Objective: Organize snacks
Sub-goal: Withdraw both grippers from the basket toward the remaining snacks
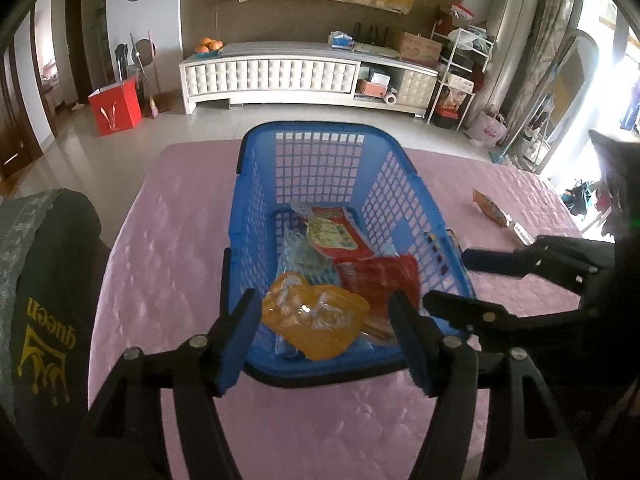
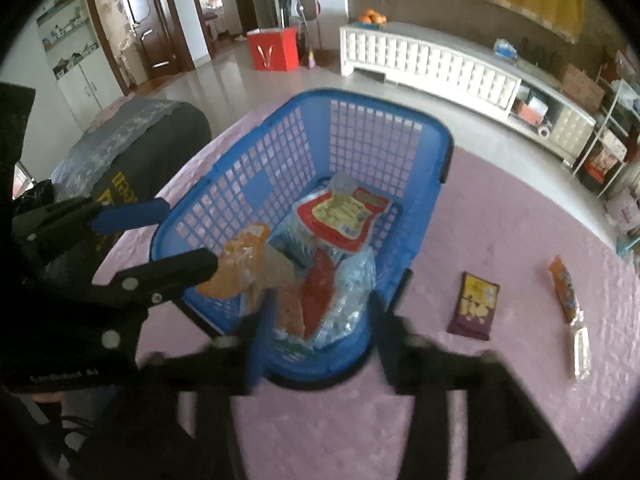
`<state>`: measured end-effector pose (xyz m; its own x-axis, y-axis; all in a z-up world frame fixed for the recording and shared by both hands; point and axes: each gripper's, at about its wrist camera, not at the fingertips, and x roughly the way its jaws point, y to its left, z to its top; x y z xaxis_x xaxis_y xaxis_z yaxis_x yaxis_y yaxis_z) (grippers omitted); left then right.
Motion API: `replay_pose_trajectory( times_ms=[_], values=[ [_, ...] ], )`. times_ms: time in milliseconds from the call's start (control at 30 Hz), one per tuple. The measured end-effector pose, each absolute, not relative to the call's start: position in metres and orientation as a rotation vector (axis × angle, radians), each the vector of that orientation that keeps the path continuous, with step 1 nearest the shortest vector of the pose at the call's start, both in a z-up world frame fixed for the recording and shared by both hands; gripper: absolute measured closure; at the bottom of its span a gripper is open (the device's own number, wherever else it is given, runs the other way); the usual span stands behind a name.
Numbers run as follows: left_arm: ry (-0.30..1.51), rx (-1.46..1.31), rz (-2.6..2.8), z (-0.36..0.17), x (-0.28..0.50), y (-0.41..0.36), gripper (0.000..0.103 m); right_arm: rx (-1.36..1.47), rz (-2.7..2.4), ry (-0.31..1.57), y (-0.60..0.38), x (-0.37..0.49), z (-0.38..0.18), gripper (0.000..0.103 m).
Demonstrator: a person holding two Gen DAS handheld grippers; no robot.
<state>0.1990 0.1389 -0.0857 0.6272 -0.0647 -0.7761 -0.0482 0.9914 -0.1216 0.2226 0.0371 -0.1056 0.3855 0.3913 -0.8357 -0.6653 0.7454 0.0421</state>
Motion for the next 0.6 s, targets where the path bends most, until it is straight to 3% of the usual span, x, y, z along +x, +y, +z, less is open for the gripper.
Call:
replay_pose_trajectory(
  times_ms=[133, 233, 300, 600],
  values=[
    [0.875, -0.130, -0.014, -0.074, 0.192, 0.127, 0.037, -0.272, 0.685, 0.931, 0.016, 0.218, -0.090, 0.037],
    [0.860, -0.126, -0.029, -0.062, 0.190, 0.113, 0.036, -0.259, 0.659, 0.903, -0.004, 0.216, -0.078, 0.036],
    [0.853, -0.129, -0.046, -0.058, 0.188, 0.103, 0.027, -0.252, 0.636, 0.895, -0.017, 0.217, -0.072, 0.036],
    [0.837, -0.061, -0.113, -0.047, 0.198, 0.033, 0.026, -0.202, 0.523, 0.864, -0.091, 0.221, -0.058, 0.034]
  ],
)
